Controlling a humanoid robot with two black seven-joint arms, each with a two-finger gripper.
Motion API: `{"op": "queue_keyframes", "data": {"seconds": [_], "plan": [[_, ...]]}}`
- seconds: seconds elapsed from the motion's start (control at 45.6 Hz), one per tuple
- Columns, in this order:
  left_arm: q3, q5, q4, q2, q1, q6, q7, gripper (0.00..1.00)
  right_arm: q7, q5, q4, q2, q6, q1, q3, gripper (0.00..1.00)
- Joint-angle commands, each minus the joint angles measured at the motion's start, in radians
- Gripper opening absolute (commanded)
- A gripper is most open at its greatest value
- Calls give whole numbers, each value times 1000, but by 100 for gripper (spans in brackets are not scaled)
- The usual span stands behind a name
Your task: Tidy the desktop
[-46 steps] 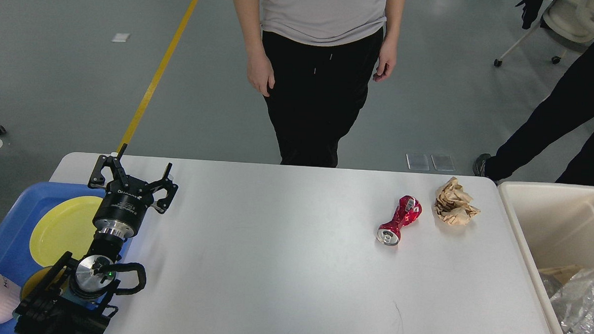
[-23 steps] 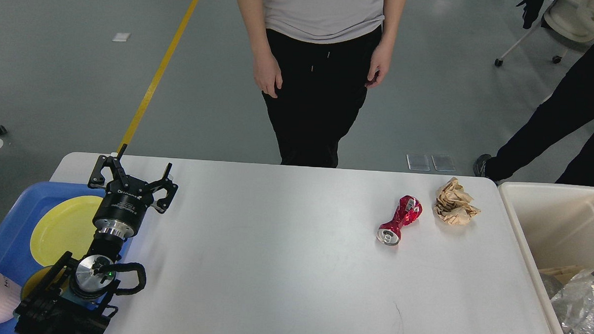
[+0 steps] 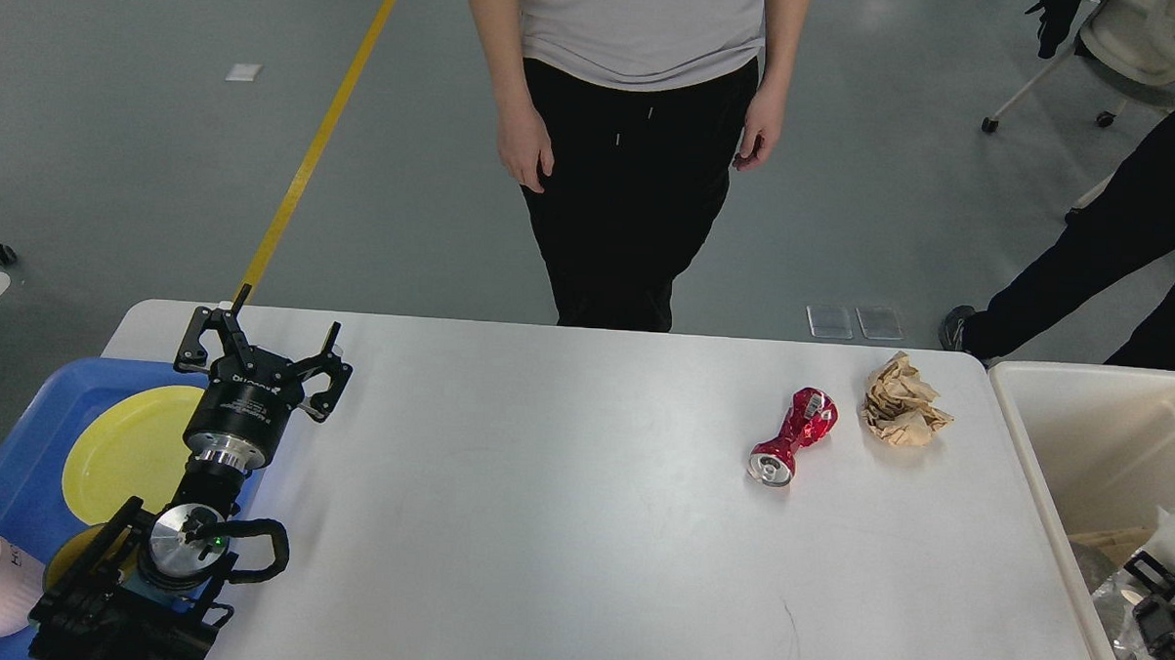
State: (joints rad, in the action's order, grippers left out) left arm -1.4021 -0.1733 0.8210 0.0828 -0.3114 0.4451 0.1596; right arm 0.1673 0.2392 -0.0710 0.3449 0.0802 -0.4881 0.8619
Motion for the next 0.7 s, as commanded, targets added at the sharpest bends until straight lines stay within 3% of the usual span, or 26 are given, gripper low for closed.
{"op": "queue_keyframes", "data": {"seconds": [0.0, 0.679], "plan": [[0, 0, 0, 0, 0, 0, 0, 97, 0, 0, 5, -12, -45, 2, -3, 100], [0, 1, 0, 0, 0, 0, 0, 97, 0, 0, 11, 15, -33, -40, -6, 100]]}}
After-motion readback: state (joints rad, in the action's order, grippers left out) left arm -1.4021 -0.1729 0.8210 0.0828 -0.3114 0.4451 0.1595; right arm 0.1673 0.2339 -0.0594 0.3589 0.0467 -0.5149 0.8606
